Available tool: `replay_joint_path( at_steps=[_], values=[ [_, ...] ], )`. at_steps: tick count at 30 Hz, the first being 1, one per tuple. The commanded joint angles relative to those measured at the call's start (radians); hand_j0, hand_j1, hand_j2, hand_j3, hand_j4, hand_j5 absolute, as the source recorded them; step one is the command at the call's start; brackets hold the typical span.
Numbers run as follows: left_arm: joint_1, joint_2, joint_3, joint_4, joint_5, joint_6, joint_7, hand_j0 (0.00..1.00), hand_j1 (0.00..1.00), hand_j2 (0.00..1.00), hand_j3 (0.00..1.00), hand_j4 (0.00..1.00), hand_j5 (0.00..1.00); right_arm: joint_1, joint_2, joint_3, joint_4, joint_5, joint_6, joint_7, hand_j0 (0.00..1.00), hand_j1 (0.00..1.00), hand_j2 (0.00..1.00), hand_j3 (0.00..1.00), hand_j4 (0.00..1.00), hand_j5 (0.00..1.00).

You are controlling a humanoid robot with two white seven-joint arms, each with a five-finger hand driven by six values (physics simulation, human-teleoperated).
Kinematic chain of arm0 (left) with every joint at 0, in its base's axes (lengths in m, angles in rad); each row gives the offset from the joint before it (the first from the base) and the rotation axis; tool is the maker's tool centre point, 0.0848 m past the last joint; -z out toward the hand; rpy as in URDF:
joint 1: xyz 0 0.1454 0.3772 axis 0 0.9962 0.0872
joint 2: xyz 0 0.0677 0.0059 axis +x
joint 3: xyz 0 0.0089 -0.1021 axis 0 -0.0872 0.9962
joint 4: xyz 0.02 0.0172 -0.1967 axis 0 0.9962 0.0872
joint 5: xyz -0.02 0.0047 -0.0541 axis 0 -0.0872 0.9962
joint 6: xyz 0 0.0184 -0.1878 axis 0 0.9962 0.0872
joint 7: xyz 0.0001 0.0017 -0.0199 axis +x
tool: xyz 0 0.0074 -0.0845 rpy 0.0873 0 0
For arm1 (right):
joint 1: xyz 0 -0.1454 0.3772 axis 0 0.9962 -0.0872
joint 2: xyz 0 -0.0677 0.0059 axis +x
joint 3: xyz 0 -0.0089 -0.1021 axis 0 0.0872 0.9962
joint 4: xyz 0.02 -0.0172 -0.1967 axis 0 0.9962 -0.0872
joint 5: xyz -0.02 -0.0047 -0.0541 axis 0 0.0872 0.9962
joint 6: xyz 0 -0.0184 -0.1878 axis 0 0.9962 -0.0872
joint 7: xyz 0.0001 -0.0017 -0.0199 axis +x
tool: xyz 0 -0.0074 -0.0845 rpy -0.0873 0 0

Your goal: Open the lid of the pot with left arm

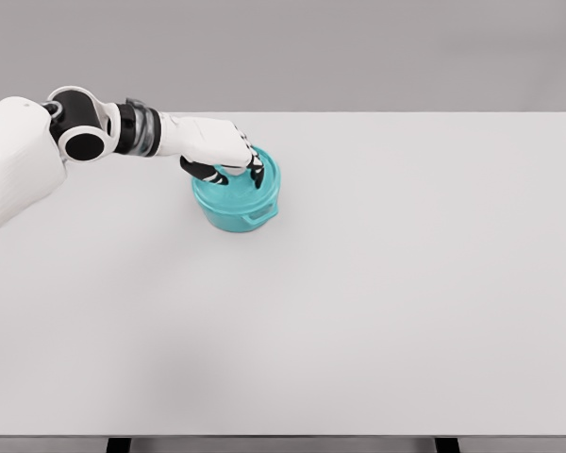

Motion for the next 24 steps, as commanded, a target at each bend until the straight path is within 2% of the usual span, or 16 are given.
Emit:
replay_joint_path(
  at_steps=[1, 11, 24],
  values=[
    [0.0, 0.002, 0.002, 0.0, 0.004, 0.002, 0.0, 0.54, 0.54, 0.54, 0.54, 0.54, 0.54, 0.0, 0.0, 0.0, 0.0, 0.0, 0.0, 0.0, 1.0, 1.0, 1.0, 1.0, 1.0, 1.0],
    [-0.006, 0.024, 0.003, -0.003, 0.005, 0.002, -0.001, 0.38, 0.38, 0.38, 0.38, 0.38, 0.38, 0.0, 0.0, 0.0, 0.0, 0.0, 0.0, 0.0, 1.0, 1.0, 1.0, 1.0, 1.0, 1.0],
    [-0.041, 0.16, 0.011, -0.012, 0.004, 0.002, -0.011, 0.34, 0.34, 0.34, 0.34, 0.34, 0.34, 0.0, 0.0, 0.0, 0.0, 0.0, 0.0, 0.0, 1.0, 1.0, 1.0, 1.0, 1.0, 1.0]
  ],
)
